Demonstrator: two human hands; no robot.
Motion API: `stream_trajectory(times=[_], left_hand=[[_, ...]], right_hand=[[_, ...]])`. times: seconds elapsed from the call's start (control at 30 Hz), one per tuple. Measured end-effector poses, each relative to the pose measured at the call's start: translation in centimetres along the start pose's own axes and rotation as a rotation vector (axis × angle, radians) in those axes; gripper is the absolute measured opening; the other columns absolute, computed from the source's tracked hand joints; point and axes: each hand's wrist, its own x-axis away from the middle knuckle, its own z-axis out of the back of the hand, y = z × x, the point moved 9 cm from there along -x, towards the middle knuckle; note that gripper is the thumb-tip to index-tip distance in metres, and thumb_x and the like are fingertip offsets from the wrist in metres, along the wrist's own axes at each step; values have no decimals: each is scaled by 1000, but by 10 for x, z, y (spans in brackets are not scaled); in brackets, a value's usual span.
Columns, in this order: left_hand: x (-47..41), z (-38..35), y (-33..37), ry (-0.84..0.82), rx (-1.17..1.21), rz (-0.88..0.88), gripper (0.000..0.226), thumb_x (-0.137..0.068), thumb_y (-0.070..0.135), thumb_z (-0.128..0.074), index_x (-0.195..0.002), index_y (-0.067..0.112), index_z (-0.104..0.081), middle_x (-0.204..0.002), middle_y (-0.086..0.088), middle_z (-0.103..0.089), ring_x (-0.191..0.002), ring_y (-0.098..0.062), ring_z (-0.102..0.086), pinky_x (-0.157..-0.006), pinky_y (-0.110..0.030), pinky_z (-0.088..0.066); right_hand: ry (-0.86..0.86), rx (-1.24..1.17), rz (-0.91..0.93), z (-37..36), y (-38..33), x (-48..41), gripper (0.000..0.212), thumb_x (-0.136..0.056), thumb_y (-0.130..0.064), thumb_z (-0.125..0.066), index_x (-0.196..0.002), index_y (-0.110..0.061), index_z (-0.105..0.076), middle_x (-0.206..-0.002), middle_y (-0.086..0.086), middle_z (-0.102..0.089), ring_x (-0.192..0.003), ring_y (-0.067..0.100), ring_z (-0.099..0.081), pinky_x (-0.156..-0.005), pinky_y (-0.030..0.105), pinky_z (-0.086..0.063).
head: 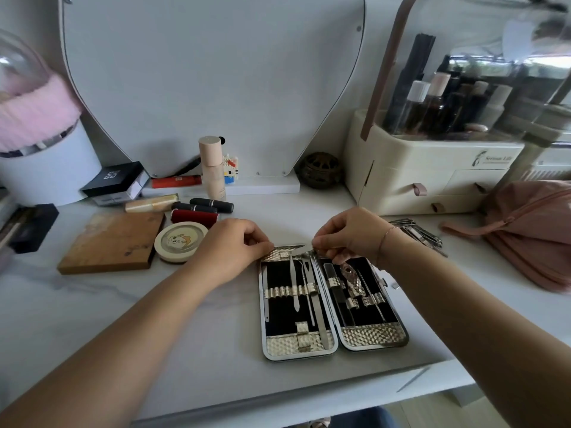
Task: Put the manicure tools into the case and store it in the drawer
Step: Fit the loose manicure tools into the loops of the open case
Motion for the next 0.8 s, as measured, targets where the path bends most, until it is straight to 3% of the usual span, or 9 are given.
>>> stream_trajectory(times=[0.23,0.4,0.57,0.8], left_hand=[[0,0,0,0,4,7,7,-79,28,-71,-80,21,-73,-78,9,-69,-74,-2,-60,-63,-17,-43],[1,0,0,-4,5,8,8,-79,28,-71,-81,20,-73,-79,9,-69,-76,-3,-60,-66,-19,-45],[1,0,0,-4,0,15,7,-79,28,-71,-81,22,-73,-79,9,-69,-74,-1,-59,-63,-17,-43],[1,0,1,2,-7,6,6,-80,27,-70,-80,22,-73,-78,10,-69,-73,1,-58,-59,-12,-39]], right_hand=[[22,70,-4,-2,1,-6,8,-75,-1,-72,-73,-1,-65,-54,10,-62,-42,13,-57,-45,20,-53],[41,395,36,-5,-8,-7,19,-77,-18,-74,-73,-6,-60,-63,14,-68,-50,23,-57,-50,28,-51],[75,750,123,-8,-26,-5,36,-79,-36,-69,-86,0,-66,-70,10,-72,-48,13,-54,-63,28,-50],[49,739,205,-17,-30,-6,20,-80,-31,-69,-74,-14,-61,-59,-4,-62,-53,7,-53,-68,29,-50]])
